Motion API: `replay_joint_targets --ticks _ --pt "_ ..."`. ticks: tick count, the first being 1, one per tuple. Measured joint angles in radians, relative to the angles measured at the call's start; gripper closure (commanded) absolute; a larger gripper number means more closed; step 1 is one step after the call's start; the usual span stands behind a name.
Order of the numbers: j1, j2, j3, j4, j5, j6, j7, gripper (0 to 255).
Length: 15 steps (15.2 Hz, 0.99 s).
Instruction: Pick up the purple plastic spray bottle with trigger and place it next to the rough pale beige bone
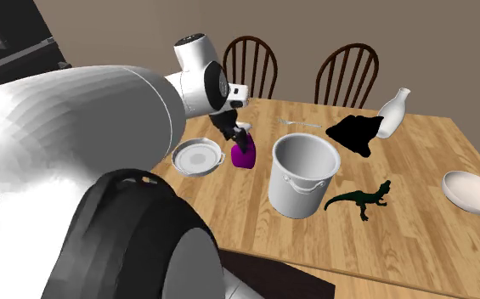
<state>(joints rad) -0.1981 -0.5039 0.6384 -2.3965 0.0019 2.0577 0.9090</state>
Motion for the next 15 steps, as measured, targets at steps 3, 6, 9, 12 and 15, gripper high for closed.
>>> replay_joint_targets --ticks 3,6,9,12,15 --pt "-0.077 0.138 0.117 0.063 -0.066 0.045 0.175 0" --pt "-0.159 0.298 0.233 0.146 -0.182 0.059 0.372 0" --pt "-0.202 0.51 0.325 0.246 -0.367 0.035 0.614 0" --pt "-0.151 0.71 0.312 0.347 -0.544 -0.014 0.821 0" --pt "-0.048 0.883 0.245 0.476 -0.667 -0.073 0.972 0"
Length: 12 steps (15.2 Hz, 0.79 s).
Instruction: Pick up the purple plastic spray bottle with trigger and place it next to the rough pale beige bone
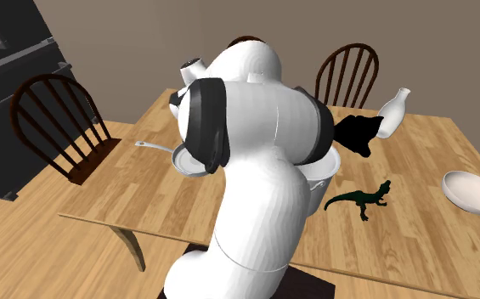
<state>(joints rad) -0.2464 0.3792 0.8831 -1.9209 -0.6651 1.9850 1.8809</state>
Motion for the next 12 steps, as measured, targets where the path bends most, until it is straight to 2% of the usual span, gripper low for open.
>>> replay_joint_targets --ticks 2,9,12 --pt "0.036 0.054 -0.029 0.04 -0.035 -0.013 0.043 0" --pt "0.053 0.114 -0.07 0.028 -0.094 0.036 0.085 0" --pt "0.052 0.116 -0.072 0.023 -0.098 0.042 0.088 0"
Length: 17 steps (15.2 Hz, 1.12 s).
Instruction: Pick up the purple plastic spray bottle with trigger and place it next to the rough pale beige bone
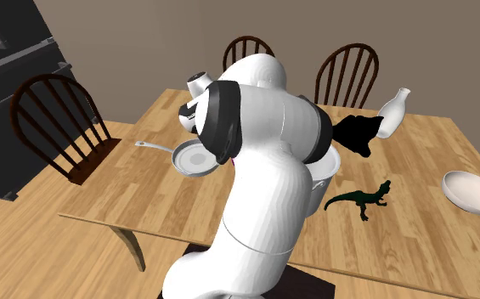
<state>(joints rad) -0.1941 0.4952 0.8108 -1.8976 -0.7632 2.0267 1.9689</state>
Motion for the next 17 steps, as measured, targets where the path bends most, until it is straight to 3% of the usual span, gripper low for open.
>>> replay_joint_targets --ticks 3,4,17 --pt "0.0 0.0 0.0 -0.001 0.0 0.001 0.0 0" --pt "0.0 0.0 0.0 -0.001 0.0 0.001 0.0 255" --pt "-0.01 -0.02 0.012 0.003 0.019 -0.014 -0.016 255"
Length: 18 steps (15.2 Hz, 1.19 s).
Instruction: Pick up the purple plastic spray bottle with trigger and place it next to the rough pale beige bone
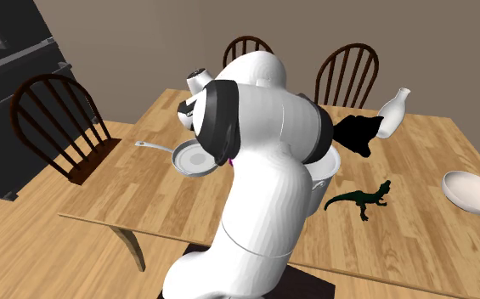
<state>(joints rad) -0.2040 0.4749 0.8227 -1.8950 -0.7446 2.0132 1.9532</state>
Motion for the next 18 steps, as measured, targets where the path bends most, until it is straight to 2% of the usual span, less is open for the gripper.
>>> replay_joint_targets --ticks 18 --pt "-0.05 -0.13 0.073 0.082 0.134 -0.143 -0.121 255"
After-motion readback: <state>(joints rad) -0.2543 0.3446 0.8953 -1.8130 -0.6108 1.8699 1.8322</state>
